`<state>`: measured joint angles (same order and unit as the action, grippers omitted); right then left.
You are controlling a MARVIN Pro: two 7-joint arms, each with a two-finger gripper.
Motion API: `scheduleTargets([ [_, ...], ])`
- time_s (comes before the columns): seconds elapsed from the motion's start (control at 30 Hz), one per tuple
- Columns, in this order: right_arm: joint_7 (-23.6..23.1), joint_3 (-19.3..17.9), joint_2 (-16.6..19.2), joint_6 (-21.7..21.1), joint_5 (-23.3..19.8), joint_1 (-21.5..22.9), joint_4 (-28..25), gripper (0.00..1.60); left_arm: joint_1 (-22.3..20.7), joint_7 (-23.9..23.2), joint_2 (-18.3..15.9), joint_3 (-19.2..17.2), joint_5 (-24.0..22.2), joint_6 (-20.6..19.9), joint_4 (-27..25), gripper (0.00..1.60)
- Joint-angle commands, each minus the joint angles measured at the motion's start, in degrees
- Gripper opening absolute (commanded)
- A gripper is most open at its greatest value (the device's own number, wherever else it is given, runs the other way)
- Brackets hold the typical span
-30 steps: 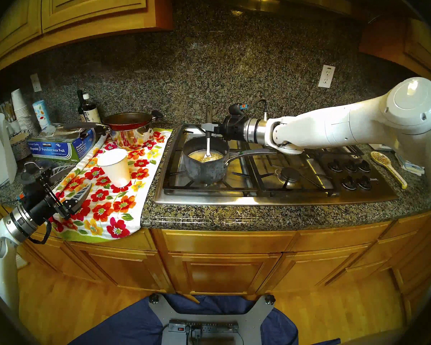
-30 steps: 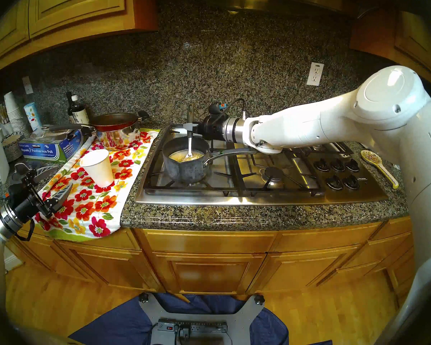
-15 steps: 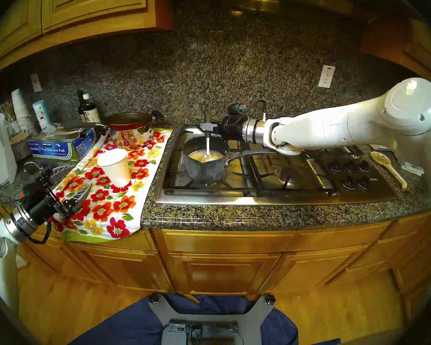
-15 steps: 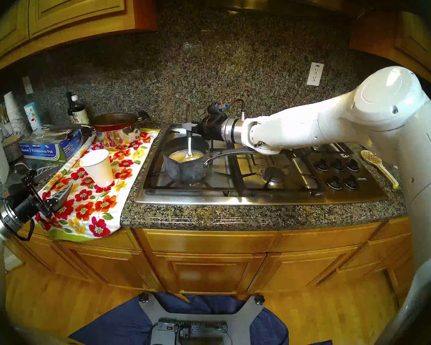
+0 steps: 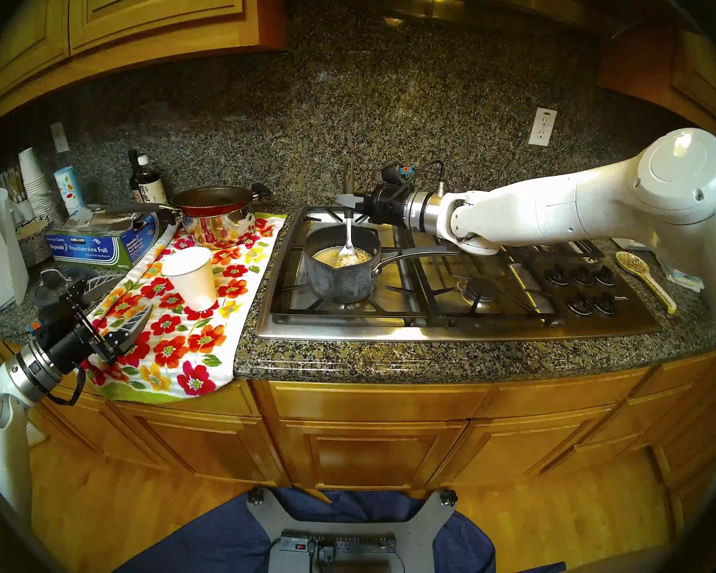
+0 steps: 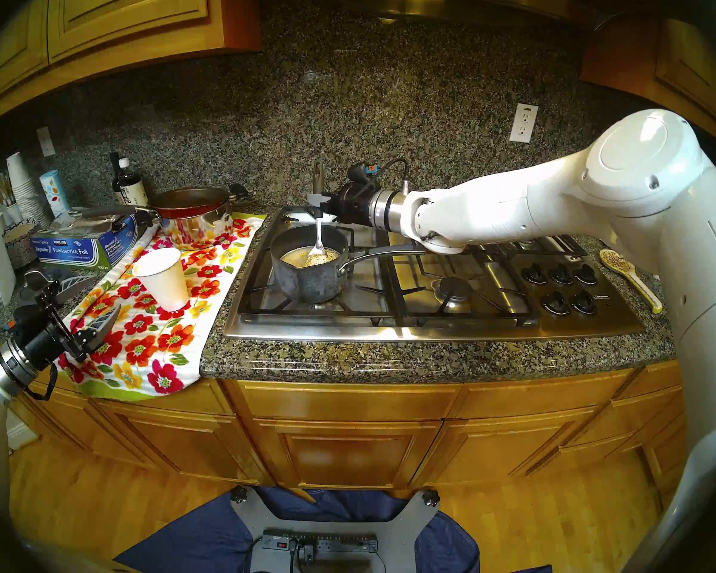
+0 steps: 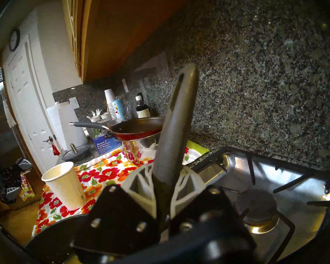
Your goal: Pour oats into pot and stir with a spoon
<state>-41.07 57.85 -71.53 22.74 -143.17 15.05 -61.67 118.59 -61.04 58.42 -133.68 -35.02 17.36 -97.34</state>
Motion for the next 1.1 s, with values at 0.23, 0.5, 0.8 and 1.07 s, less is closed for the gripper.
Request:
scheduleTargets([
  [0.23,-2.70,-2.41,2.81,11.69,2.44,2.44,-3.17,0.00,-0.80,0.09,-0.31,-0.96,-1.00,0.13,-1.04,1.60],
  [0.5,-1.67,-1.53,3.13,16.12,4.04,2.77,-4.80,0.00,-0.80,0.08,-0.30,-0.97,-1.01,0.12,-1.04,1.60],
  [0.8,-0.52,-1.06,2.89,17.14,5.21,3.24,-4.27,0.00,-0.80,0.09,-0.31,-0.96,-1.00,0.13,-1.04,1.60],
  [1.07,0.80,-1.53,2.25,17.28,5.83,3.41,-3.69,0.00,-0.80,0.09,-0.31,-0.96,-0.98,0.13,-1.03,1.60],
])
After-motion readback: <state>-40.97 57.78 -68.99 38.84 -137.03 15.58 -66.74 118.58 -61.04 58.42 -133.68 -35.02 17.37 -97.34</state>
